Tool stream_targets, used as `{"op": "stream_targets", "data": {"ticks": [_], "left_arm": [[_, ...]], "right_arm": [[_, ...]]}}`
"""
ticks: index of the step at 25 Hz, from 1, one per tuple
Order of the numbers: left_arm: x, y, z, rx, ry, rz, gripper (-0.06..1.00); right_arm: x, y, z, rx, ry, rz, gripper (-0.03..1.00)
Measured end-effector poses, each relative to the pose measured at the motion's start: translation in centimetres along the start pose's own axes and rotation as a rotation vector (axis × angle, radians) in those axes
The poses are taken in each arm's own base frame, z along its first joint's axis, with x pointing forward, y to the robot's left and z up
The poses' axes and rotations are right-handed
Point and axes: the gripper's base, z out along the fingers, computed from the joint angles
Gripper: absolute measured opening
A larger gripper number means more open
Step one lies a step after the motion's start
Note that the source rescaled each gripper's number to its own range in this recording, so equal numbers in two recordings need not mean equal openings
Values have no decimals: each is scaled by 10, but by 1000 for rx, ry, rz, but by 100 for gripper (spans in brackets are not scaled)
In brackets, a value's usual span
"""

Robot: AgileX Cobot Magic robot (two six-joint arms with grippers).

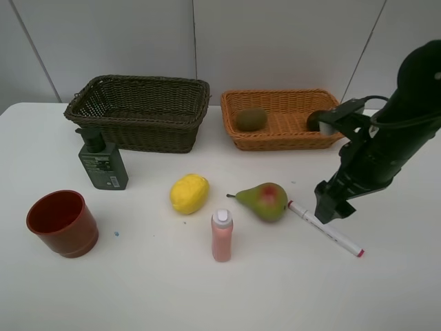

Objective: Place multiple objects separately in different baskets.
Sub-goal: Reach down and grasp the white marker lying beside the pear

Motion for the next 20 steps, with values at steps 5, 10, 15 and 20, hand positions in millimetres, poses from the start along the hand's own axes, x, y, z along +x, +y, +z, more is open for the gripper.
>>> {"op": "stream_targets", "data": {"ticks": [5,10,15,20], "left_arm": [[0,0,0,0,0,0,97],[0,0,0,0,0,0,97],[0,0,0,0,0,0,97],[0,0,0,0,0,0,97]], "right_arm": [[5,1,14,9,2,-29,99],[3,2,27,2,24,-65,91],[2,2,44,-10,60,-73,88],[0,2,56,-14,68,-79,88]]}}
